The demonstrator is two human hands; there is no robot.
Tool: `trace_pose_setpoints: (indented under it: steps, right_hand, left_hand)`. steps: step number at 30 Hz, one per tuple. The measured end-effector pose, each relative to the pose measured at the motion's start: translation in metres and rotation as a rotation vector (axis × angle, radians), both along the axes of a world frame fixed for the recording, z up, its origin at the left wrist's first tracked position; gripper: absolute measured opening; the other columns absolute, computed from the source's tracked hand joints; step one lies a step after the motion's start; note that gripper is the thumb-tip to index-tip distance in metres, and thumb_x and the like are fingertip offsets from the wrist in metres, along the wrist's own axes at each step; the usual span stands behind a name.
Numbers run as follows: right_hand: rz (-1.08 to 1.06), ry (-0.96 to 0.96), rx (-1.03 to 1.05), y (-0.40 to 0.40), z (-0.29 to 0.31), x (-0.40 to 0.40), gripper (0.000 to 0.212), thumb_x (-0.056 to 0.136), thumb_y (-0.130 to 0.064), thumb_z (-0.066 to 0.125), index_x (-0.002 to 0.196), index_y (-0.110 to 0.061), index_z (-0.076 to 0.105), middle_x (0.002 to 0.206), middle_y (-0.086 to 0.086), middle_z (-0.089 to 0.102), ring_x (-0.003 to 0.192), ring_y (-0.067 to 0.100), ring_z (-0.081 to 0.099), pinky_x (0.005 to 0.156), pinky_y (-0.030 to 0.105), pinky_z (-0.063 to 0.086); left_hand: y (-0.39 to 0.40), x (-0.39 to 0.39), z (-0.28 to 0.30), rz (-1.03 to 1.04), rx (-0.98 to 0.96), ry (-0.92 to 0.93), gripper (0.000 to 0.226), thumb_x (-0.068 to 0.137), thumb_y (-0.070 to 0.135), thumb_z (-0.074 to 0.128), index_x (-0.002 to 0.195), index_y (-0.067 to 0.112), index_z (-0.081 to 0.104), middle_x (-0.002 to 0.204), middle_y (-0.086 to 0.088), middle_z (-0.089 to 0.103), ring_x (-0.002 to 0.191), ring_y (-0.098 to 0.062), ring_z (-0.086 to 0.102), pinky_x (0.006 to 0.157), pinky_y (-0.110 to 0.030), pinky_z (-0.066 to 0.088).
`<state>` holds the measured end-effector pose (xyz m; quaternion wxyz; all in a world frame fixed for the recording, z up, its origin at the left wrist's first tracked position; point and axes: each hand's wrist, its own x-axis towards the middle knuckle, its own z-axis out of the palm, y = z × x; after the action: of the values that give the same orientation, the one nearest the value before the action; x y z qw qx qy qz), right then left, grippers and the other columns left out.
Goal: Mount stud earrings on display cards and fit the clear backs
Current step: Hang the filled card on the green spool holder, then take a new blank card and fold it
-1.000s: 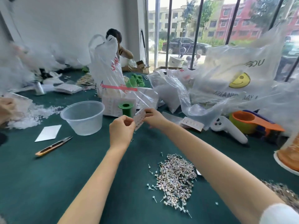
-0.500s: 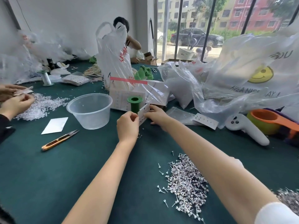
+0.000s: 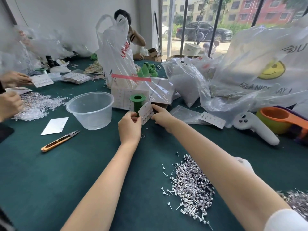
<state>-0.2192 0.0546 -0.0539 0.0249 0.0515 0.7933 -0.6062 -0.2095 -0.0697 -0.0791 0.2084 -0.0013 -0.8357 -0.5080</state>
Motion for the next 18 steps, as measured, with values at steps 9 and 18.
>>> trace_pose_setpoints:
  steps: [9,18]
  right_hand:
    - [-0.224,0.090,-0.123,0.030,0.021,0.041,0.016,0.094,-0.011,0.054,0.105,-0.010,0.065,0.096,0.007,0.066,0.068,0.010,0.059,0.057,0.018,0.045]
    - [-0.121,0.086,0.214,0.104,0.040,0.151,0.014,0.093,-0.019,0.061,0.092,-0.012,0.072,0.083,-0.002,0.072,0.063,0.000,0.061,0.058,0.009,0.045]
  left_hand:
    - [-0.005,0.004,0.003,0.062,0.055,0.066,0.018,0.090,0.018,0.060,0.104,0.007,0.062,0.078,0.003,0.060,0.076,-0.018,0.056,0.071,-0.023,0.039]
    - [0.010,0.036,0.027,-0.017,0.041,0.235,0.014,0.093,0.021,0.056,0.092,0.011,0.065,0.072,0.008,0.058,0.062,-0.005,0.053,0.061,-0.014,0.035]
